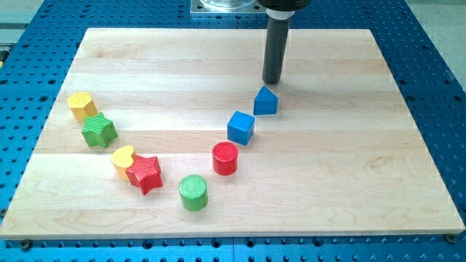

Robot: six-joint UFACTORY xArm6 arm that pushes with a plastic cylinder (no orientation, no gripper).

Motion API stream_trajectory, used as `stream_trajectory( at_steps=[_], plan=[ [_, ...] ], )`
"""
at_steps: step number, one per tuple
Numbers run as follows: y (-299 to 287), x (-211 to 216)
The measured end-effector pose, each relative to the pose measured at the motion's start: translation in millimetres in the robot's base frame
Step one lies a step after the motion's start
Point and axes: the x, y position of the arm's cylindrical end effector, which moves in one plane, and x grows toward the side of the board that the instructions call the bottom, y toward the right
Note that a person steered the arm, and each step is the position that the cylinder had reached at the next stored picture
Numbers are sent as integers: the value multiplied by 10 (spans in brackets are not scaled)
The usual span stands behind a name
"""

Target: Place the green circle top of the heart

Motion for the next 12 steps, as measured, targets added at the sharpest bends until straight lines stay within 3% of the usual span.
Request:
stream_trajectory(
  at_steps=[1, 2, 4, 5, 6, 7, 8, 10, 12],
  plan=[
    [465, 104],
    [782, 598],
    [-193, 2050],
    [-957, 2410],
    [-1420, 2540],
    [-1732, 2085],
    [-1275, 2233],
    [-1404, 1616],
    [-2399, 1695]
  ],
)
